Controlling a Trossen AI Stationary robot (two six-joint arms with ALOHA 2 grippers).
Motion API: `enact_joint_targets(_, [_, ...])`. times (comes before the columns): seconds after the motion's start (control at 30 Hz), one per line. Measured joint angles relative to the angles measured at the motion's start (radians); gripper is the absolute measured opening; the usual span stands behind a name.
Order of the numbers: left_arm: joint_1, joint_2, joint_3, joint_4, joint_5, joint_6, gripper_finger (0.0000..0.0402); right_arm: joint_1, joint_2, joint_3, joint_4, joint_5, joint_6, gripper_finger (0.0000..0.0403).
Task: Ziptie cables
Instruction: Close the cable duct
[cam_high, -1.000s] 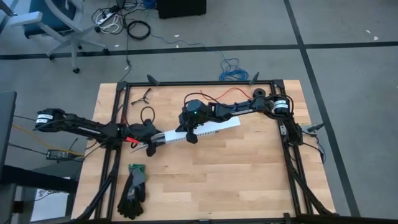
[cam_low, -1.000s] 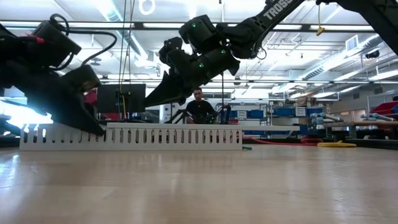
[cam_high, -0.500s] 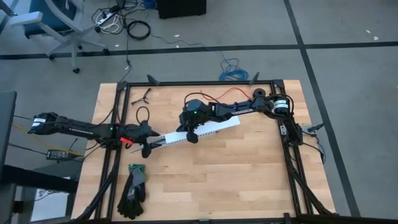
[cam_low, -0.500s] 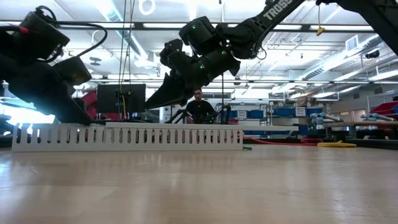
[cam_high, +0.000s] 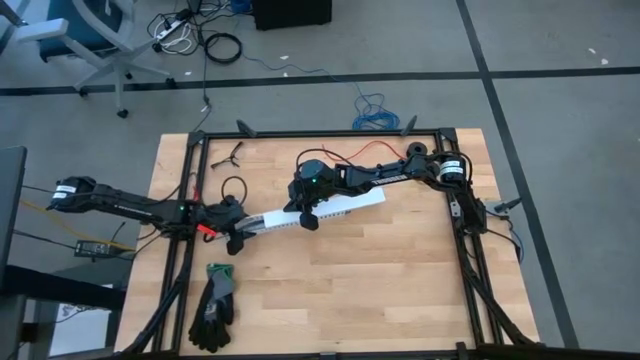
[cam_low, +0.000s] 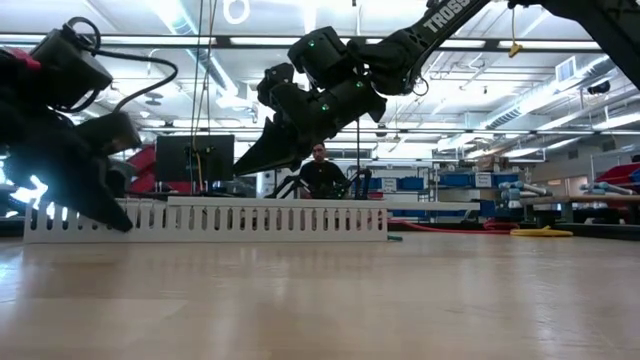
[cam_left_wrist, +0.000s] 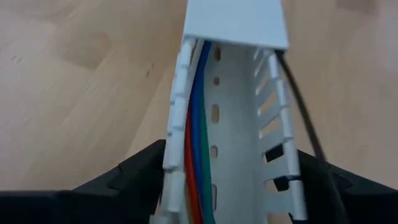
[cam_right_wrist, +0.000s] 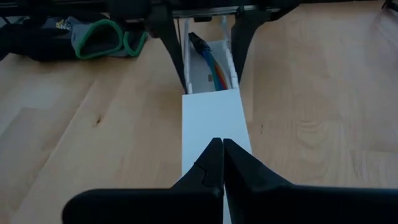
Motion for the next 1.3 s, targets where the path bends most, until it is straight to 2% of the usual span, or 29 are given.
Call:
enact_joint_targets(0.33, [0.000, 0.057, 0.000, 0.033, -0.084, 0.000, 0.0284, 0.002, 0.000, 0.000, -0.004, -0.021, 0.000, 0.0000])
enact_joint_targets(0.5, [0.002, 0.089, -0.001, 0.122, -0.094, -0.001, 0.0283, -0.003, -0.038, 0.000, -0.106, -0.012, -0.035, 0.0000])
enact_joint_targets(0.73, [0.003, 0.222, 0.000, 0.265, -0.103, 0.007, 0.0268, -0.026, -0.203, -0.043, -0.287, 0.169, -0.135, 0.0000])
enact_joint_targets(0.9, [0.005, 0.349, 0.003, 0.441, -0.105, 0.054, 0.0263, -0.055, -0.418, -0.236, -0.328, 0.305, -0.131, 0.0000])
enact_joint_targets(1.0, [0.024, 0.426, 0.056, 0.460, -0.102, 0.100, 0.0263, -0.075, -0.570, -0.389, -0.315, 0.367, -0.073, 0.0000])
enact_joint_targets(1.13, [0.069, 0.543, 0.156, 0.464, -0.101, 0.188, 0.0262, -0.085, -0.755, -0.583, -0.274, 0.375, 0.029, 0.0000])
enact_joint_targets(1.3, [0.135, 0.715, 0.311, 0.466, -0.048, 0.279, 0.0262, -0.075, -0.905, -0.758, -0.217, 0.377, 0.154, 0.0000])
